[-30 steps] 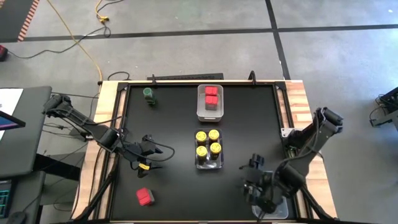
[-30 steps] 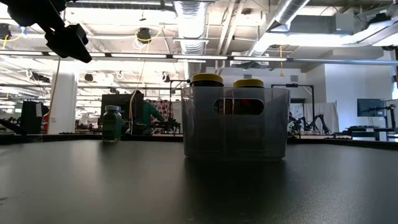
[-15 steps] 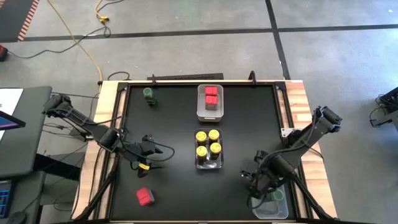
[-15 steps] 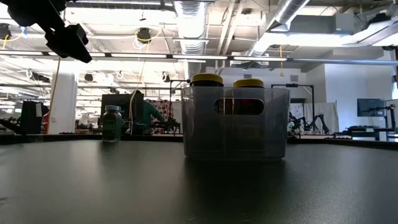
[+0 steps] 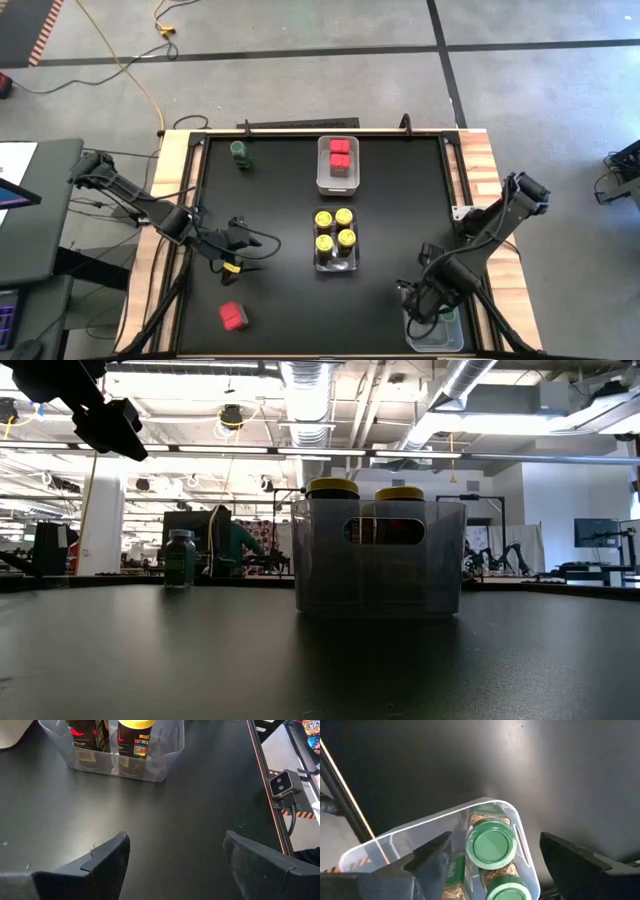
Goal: Sort spices by type
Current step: Put the red seasoning can into the white bin
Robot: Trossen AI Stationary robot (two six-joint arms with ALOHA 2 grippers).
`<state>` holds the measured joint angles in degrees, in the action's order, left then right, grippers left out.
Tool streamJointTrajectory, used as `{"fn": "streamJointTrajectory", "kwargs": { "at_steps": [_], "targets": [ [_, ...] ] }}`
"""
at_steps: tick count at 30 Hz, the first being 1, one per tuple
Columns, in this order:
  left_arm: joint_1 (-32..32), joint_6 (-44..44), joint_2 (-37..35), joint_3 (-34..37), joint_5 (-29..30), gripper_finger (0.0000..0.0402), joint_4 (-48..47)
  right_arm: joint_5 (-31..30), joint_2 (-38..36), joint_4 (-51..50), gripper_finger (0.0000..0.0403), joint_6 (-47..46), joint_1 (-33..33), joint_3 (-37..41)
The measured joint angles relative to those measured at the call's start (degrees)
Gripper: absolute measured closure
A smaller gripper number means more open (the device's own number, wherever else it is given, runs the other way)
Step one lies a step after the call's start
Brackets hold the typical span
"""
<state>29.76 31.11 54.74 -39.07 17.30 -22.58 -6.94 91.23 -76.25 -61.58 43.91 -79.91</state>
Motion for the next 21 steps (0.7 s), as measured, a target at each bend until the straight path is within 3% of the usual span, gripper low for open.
{"fn": "streamJointTrajectory", "kwargs": {
  "at_steps": [21],
  "targets": [
    [-0.01, 0.0, 0.0, 0.0, 0.0, 0.0093, 0.01, 0.96, -0.03, -1.71, 0.0077, -0.98, 3.55, 4.83]
  ]
}}
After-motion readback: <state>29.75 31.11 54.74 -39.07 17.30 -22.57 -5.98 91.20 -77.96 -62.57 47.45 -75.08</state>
